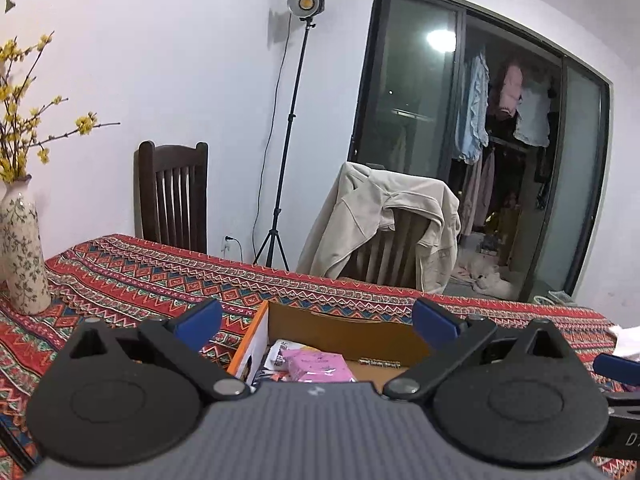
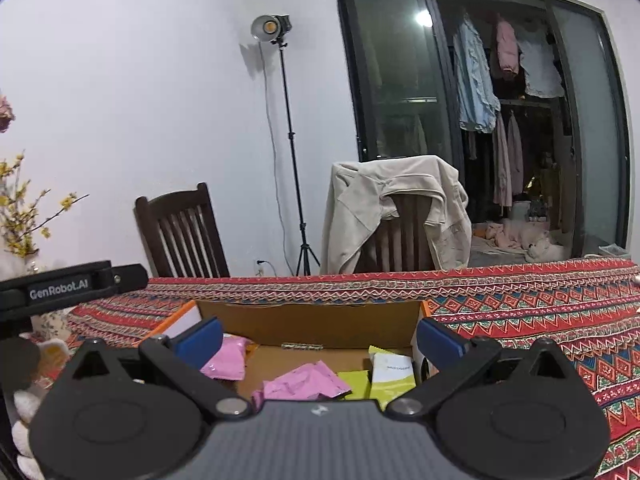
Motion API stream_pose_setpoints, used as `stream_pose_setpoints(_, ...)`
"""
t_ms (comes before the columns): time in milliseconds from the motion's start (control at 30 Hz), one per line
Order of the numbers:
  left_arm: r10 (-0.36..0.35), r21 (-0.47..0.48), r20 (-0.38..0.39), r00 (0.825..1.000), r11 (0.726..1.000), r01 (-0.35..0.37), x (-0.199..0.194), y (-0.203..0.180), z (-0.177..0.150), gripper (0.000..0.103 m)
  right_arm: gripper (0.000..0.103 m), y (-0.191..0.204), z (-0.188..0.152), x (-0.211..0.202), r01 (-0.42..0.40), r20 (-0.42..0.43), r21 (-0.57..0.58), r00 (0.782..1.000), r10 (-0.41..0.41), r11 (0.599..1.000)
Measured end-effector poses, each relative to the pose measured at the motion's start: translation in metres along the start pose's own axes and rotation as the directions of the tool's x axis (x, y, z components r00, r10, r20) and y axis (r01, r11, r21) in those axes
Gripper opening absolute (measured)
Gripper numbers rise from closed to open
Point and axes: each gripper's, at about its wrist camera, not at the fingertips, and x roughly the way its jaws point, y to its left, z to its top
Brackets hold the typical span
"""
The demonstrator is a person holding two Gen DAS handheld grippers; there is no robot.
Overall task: Organize snacks
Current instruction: 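Move both grippers back to the snack pile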
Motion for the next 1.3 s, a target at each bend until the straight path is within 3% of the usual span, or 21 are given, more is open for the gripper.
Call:
stream_pose_setpoints(267,-0.015,0.048,-0.028,0.999,0.999,0.016,-0.033,0.014,-0.006,0.103,0.103,0.004,-0.013,-0.028,-0.001,-0.053,-0.017,0.999,0.0,1.0)
stream_pose_setpoints(667,-0.008,0.087,-0.104,0.995,0.996,0.017,-0.076,0.044,-0.05,0.103,0.103,0.008,-0.074,-0.059,0.012,-0.194,-0.042,0.981,-0.02,0.999)
stream_pose_setpoints(933,0.005,0.105,-0.174,0.985,0.994,0.014,-0.075,0.06,-0.083,0.103,0.103,0.011,-0.105,-0.057,0.024,-0.293,-0.074,0.955,-0.045,0.997)
stream_pose_setpoints(1300,0.012,0.034,-0.203,0.979,0.999,-0.006,-0.059,0.078,-0.102,0.103,0.103,0.016,-0.096,-0.028,0.071,-0.329,-0.132,0.938,-0.111,0.989)
